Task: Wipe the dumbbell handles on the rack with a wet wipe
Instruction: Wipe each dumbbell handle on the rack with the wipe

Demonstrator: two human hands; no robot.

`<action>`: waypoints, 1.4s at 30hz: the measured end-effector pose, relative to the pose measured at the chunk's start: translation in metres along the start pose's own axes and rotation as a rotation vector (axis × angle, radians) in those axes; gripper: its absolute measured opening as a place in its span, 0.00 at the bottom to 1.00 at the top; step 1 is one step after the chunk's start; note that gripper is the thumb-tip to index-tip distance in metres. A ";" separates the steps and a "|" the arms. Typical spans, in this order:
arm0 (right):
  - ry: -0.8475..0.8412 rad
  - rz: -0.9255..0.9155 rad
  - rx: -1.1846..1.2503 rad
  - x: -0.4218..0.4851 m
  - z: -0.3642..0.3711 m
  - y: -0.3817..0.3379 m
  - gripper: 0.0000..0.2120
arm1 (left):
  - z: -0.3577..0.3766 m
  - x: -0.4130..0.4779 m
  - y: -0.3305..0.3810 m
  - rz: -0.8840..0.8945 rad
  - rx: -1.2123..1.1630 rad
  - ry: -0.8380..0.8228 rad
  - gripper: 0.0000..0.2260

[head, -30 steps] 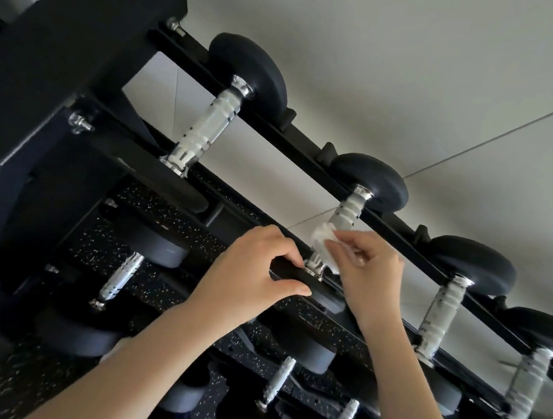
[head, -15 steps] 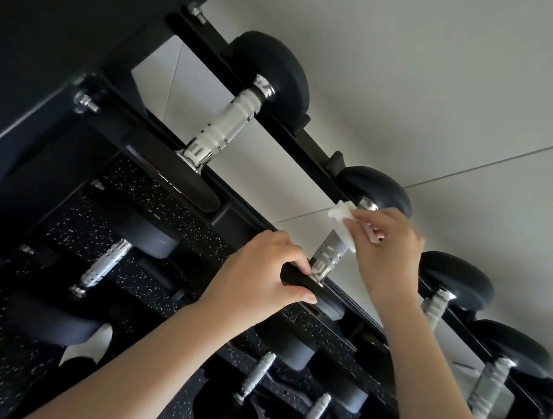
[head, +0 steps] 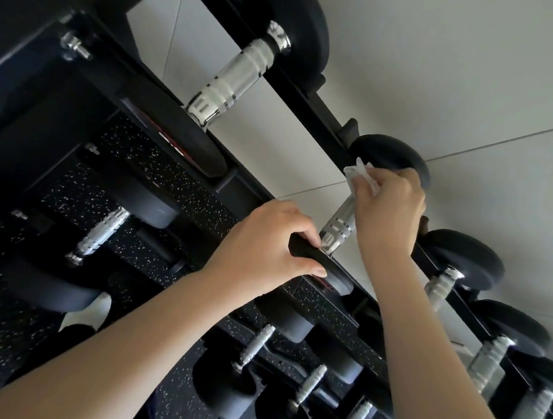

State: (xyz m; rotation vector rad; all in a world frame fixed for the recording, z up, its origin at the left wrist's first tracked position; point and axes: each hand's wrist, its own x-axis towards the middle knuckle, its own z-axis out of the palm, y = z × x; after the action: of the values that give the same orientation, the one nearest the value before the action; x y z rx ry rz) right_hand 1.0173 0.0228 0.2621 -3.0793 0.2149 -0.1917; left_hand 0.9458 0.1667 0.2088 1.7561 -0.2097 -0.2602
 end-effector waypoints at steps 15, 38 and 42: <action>-0.545 -0.339 -0.107 -0.017 -0.014 -0.001 0.07 | 0.001 0.000 -0.001 -0.030 -0.053 0.034 0.11; -0.128 -0.300 0.147 -0.017 -0.009 0.027 0.08 | -0.001 0.000 0.000 -0.021 -0.050 0.019 0.11; 0.075 -0.145 0.258 -0.003 -0.001 0.035 0.09 | -0.001 0.001 -0.001 -0.015 -0.029 0.004 0.11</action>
State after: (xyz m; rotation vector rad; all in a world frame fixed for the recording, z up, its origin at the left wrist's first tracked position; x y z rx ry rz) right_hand 1.0090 -0.0115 0.2608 -2.8327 -0.0303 -0.3146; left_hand 0.9466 0.1676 0.2079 1.7302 -0.1898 -0.2694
